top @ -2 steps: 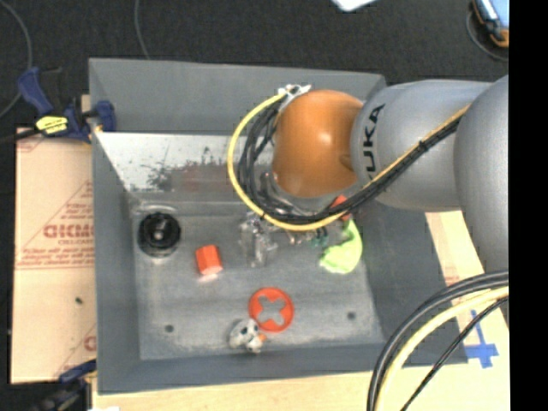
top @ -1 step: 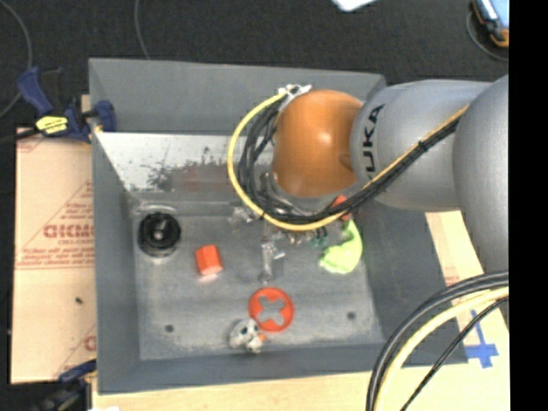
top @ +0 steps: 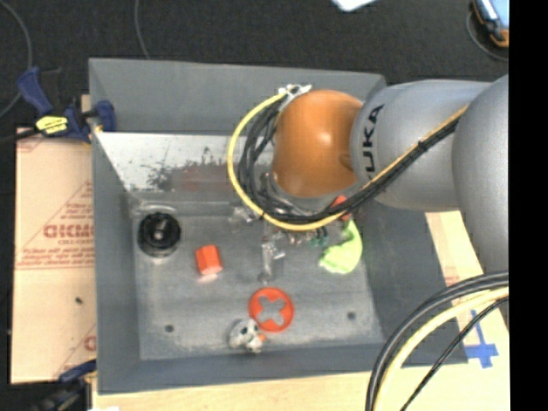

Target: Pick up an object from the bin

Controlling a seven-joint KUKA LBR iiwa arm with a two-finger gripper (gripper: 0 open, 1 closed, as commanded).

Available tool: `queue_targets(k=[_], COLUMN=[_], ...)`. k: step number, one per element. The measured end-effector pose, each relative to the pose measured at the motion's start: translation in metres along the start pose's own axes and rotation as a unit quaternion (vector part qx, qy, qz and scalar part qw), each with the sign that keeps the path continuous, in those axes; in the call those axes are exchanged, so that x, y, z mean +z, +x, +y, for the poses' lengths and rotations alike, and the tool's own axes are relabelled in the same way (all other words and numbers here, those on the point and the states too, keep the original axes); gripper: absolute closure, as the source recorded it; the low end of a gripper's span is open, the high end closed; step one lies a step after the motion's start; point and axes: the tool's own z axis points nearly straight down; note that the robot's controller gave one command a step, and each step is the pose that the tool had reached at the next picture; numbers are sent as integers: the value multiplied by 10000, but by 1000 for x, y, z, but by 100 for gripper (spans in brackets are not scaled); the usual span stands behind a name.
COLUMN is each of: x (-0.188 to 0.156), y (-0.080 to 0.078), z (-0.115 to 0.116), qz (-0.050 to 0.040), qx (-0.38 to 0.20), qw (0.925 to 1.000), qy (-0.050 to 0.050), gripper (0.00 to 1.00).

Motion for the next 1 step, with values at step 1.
queue_targets(k=[1], x=[48], y=[66], z=[20], qz=[-6], qx=[-1303], qw=[9915], qy=[4], gripper=[0])
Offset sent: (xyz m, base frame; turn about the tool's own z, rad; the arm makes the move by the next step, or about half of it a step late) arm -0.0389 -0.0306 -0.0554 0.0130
